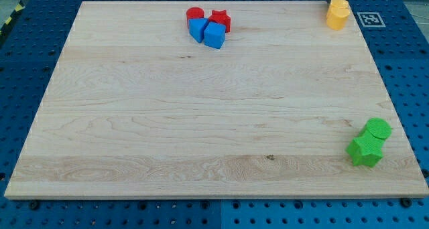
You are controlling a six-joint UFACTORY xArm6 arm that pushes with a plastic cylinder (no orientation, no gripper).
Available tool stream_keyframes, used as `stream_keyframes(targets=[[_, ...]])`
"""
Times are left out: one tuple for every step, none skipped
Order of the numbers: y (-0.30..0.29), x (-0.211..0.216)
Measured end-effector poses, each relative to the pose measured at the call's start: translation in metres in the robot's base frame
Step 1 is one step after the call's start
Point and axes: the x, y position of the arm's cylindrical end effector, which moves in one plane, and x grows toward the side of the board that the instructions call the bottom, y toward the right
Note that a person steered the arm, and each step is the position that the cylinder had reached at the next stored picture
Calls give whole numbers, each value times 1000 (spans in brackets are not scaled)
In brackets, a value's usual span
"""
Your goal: Move the yellow blocks towards the center right
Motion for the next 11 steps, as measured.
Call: stream_keyframes(targets=[[8,2],[6,11],[6,21],[-1,28],[-2,11],[-18,1],[-23,4],[-23,13],[-23,27],[-23,42],[-23,55]])
